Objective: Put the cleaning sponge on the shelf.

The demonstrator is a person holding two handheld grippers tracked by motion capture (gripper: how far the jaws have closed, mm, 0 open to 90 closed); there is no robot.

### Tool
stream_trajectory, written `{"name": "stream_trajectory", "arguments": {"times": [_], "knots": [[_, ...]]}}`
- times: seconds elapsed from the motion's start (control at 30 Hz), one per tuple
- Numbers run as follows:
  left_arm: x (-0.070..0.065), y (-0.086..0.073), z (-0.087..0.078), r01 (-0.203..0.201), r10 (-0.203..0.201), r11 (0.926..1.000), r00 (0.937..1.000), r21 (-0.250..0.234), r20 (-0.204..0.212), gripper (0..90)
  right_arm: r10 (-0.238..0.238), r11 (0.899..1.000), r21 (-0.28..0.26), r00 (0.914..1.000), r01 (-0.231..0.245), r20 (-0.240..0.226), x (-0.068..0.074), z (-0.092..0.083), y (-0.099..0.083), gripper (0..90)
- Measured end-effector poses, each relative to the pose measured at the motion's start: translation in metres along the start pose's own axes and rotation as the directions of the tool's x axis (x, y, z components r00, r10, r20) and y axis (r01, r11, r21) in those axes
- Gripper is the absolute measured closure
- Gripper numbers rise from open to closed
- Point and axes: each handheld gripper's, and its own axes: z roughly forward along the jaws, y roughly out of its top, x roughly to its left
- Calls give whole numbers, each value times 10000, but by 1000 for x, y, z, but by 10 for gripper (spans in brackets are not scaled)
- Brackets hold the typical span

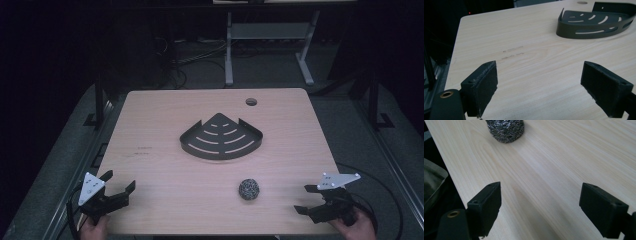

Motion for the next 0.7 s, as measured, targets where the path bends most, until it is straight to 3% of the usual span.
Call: {"name": "stream_trajectory", "arguments": {"times": [0.27, 0.7], "knots": [[-1, 1, -2, -17, 17, 9999, 10000, -119, 44, 132, -199, 9991, 367, 9997, 203, -103, 7, 7, 5, 166], [1, 0, -3, 35, -35, 9999, 10000, -140, 26, 132, -593, 9970, 496, 9981, 601, -174, 18, 14, 14, 162]]}}
